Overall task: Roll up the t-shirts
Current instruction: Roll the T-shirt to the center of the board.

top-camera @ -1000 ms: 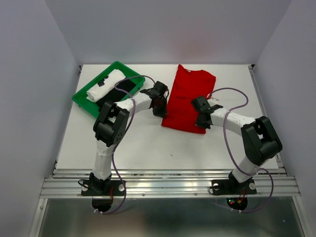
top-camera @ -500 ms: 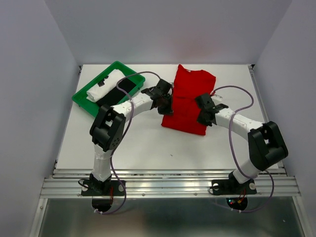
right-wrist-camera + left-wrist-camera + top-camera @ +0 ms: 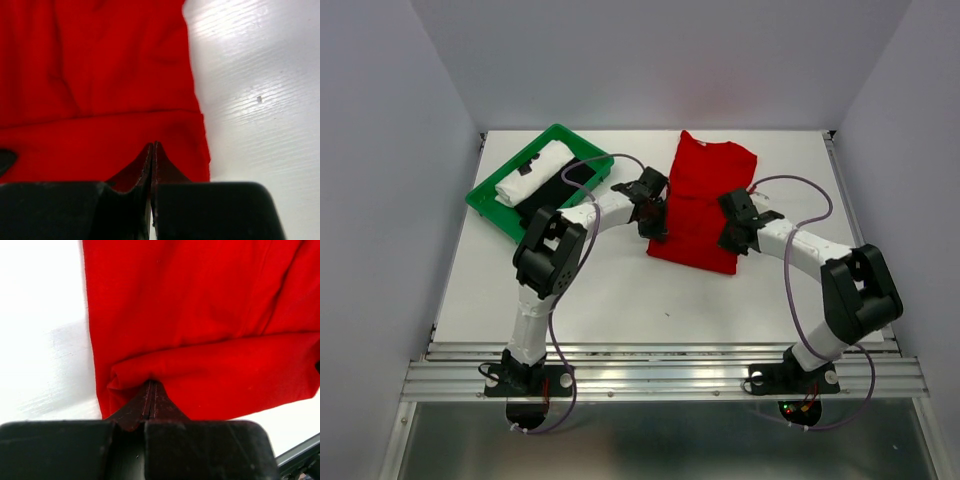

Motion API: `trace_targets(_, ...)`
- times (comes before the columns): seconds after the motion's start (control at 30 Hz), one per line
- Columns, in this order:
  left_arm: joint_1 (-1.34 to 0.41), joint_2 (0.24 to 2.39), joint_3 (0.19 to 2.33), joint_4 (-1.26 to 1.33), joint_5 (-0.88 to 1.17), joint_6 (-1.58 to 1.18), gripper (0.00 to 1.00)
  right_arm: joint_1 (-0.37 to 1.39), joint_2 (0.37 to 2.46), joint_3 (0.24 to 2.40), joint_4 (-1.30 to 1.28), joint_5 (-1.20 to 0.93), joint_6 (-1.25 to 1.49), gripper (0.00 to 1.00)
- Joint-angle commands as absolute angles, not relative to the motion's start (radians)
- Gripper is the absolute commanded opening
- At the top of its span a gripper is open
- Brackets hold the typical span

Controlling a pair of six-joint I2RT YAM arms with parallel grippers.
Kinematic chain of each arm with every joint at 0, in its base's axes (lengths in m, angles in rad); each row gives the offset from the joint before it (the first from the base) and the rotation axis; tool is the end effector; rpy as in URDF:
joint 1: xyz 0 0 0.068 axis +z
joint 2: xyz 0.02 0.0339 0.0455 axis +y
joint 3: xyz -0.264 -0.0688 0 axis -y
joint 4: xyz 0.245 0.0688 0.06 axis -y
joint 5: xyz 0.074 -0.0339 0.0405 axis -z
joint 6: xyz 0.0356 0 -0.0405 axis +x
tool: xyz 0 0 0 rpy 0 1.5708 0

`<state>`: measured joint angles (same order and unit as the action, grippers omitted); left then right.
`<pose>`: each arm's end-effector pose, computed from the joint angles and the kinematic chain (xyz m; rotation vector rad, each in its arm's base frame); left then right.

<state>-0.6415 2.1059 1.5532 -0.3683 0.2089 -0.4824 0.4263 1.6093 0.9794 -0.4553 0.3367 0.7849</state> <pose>0.3645 -0.2815 0.1764 0.2995 2.5967 -0.7006 0.2905 0.1190 0.1863 0.5618 2.4960 0.0032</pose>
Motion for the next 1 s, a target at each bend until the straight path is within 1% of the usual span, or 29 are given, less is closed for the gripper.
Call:
trace_targets(0.0,-0.624,1.994,1.623,-0.376,0.227,-0.463,0.0,0.436,1.519,0.995,-0.399,0.247,0.796,0.01)
trace_targets(0.13,-0.617,2.019,1.638,-0.403,0.222,-0.462,0.0,0.469,1.577,1.031,-0.365,0.19,0.828,0.01)
trace_targets(0.3,-0.617,2.028,1.563,-0.365,0.236,-0.483,0.0,0.479,1.678,1.009,-0.289,0.141,0.874,0.01)
trace_targets(0.37,-0.617,2.037,1.54,-0.357,0.222,-0.482,0.0,0.479,1.742,1.008,-0.288,0.15,0.876,0.01)
trace_targets(0.47,-0.617,2.045,1.528,-0.368,0.215,-0.466,0.0,0.479,1.782,1.014,-0.325,0.167,0.881,0.01)
trace_targets(0.67,-0.618,1.974,1.503,-0.374,0.213,-0.454,0.0,0.479,1.651,1.025,-0.354,0.172,0.853,0.01)
trace_targets(0.8,-0.618,1.916,1.457,-0.353,0.218,-0.46,0.0,0.479,1.551,1.034,-0.428,0.234,0.85,0.01)
trace_targets(0.97,-0.62,1.937,1.427,-0.35,0.213,-0.46,0.0,0.451,1.514,0.937,-0.442,0.282,0.828,0.01)
